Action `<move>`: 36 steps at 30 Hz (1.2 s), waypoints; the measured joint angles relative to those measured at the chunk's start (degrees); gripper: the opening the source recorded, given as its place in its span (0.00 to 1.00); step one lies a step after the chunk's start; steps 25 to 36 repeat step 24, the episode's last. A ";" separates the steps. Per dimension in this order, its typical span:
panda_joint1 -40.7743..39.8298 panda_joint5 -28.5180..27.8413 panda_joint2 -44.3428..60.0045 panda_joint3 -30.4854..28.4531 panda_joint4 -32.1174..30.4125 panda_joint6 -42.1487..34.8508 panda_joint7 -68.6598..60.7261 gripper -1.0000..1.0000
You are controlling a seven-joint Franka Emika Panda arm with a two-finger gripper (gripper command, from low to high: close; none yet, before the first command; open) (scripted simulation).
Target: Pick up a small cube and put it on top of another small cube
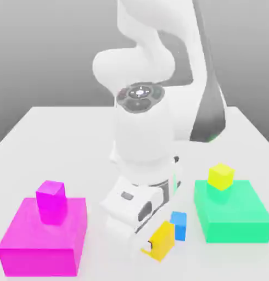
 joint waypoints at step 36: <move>16.77 -8.59 -21.79 18.90 -25.59 7.69 8.85 1.00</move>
